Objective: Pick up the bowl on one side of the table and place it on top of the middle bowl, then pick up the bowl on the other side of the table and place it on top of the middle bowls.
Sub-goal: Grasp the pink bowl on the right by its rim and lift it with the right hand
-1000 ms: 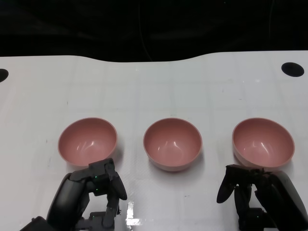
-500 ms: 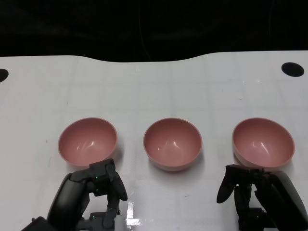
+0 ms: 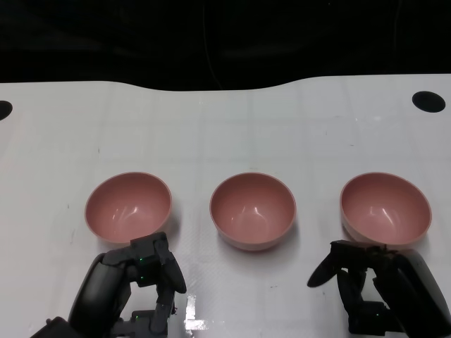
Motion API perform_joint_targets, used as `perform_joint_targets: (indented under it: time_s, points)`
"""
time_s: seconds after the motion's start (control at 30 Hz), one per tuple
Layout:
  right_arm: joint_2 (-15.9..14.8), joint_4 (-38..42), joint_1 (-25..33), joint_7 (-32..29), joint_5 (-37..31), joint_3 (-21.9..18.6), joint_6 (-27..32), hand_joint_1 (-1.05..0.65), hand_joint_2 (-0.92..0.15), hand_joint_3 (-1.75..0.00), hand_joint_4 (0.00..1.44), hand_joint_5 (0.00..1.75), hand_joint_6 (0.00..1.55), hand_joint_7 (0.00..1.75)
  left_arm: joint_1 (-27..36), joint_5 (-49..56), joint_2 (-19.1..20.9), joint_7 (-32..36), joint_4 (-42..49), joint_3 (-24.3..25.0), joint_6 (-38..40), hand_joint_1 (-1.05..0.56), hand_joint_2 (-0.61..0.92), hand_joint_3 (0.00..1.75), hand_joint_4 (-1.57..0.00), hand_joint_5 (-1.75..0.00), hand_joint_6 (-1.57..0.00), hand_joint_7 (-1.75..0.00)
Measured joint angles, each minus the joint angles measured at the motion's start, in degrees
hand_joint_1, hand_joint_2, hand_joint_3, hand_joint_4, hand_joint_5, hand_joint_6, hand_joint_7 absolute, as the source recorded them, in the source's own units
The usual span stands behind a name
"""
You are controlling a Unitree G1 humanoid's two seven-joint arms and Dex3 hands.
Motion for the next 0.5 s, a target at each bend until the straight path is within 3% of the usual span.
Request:
perform_joint_targets:
  time_s: [0.17,0.3,0.37,0.4,0.5]
  points:
    - [0.0,-0.02,0.0,-0.69,-0.23,-0.19,0.72,-0.18,-0.4,-1.0,0.76,1.28,0.86,0.71,-0.01,-0.07,0.0,-0.01,0.04,0.0,0.0,-0.17,0.33,1.46,-0.91,-1.75,-0.83,-1.56]
    - [-0.06,-0.65,0.01,-0.96,-1.0,-0.51,1.86,-0.27,-0.65,-0.46,0.55,1.11,0.66,0.51,-0.03,-0.52,0.0,-0.43,0.05,-0.01,-0.01,-0.16,0.32,1.48,-0.91,-1.75,-0.83,-1.55]
    - [-0.07,-0.77,0.01,-1.01,-1.04,-0.86,2.35,-0.28,-0.71,-0.34,0.53,1.09,0.64,0.49,-0.03,-0.53,0.0,-0.55,0.06,-0.01,-0.01,-0.17,0.32,1.48,-0.91,-1.75,-0.83,-1.55]
    - [-0.08,-0.96,0.03,-1.15,-1.28,-1.05,2.75,-0.33,-0.76,-0.23,0.43,1.0,0.55,0.43,-0.03,-0.53,0.0,-0.56,0.07,-0.01,-0.02,-0.17,0.32,1.48,-0.91,-1.75,-0.83,-1.55]
    - [-0.11,-1.95,0.08,-1.65,-2.3,-1.61,4.03,-0.37,-0.81,-0.11,0.34,0.92,0.48,0.37,-0.05,-0.53,0.0,-0.59,0.15,0.0,-0.29,-0.18,0.32,1.48,-0.91,-1.75,-0.83,-1.55]
